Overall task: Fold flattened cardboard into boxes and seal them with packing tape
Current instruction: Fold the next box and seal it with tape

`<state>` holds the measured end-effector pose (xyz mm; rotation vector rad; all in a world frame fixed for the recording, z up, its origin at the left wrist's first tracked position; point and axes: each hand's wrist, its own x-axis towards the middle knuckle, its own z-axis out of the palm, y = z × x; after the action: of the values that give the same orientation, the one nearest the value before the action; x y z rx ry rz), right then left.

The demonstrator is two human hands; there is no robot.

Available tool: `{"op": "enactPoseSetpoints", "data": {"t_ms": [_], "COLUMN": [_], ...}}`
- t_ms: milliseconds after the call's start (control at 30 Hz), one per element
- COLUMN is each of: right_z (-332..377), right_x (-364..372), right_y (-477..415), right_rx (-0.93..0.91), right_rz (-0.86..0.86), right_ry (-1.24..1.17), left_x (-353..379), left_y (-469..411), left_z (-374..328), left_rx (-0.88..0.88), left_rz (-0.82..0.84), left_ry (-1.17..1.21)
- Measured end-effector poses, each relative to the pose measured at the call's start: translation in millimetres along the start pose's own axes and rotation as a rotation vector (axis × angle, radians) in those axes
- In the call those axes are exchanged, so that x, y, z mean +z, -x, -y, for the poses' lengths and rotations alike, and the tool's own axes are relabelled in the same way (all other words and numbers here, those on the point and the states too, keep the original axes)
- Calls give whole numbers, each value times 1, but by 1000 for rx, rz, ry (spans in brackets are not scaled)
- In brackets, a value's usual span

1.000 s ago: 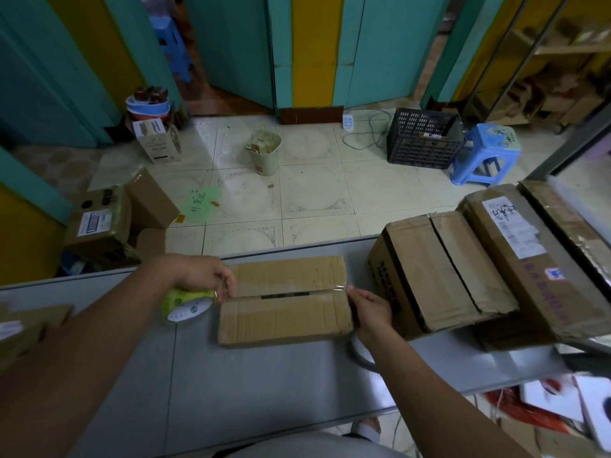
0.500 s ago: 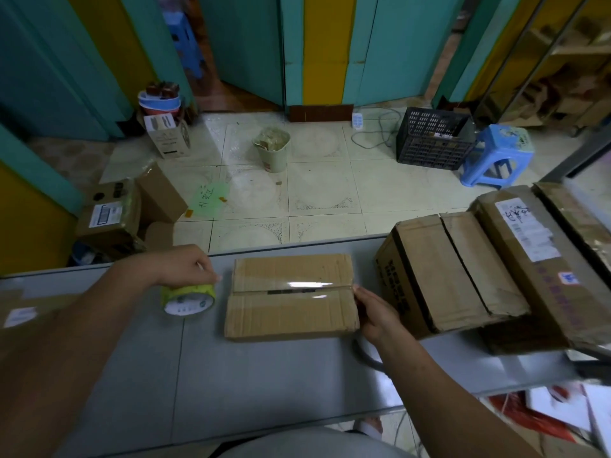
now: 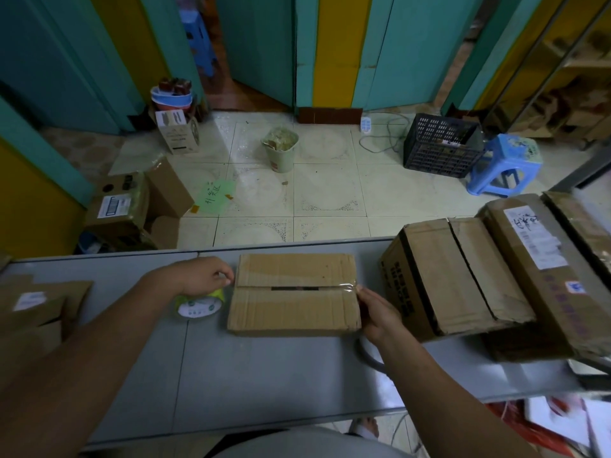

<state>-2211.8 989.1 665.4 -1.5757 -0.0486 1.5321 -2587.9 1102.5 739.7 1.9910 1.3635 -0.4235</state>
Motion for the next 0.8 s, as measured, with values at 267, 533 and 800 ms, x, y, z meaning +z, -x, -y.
{"op": "enactPoseSetpoints", "data": {"t_ms": [267, 533, 800], "right_z": [1, 1, 2], "right_x": [-5, -8, -3], "right_y": [-4, -7, -8], "right_rx": [-27, -9, 65], "right_rz": [-27, -10, 98], "right_ry": [-32, -14, 75], "left_x": [-1, -13, -1], "left_y": [7, 8, 1], "left_z": [1, -1, -2], "left_rx": [-19, 19, -22], "left_rz": [15, 33, 72], "left_ry": [20, 25, 42]}}
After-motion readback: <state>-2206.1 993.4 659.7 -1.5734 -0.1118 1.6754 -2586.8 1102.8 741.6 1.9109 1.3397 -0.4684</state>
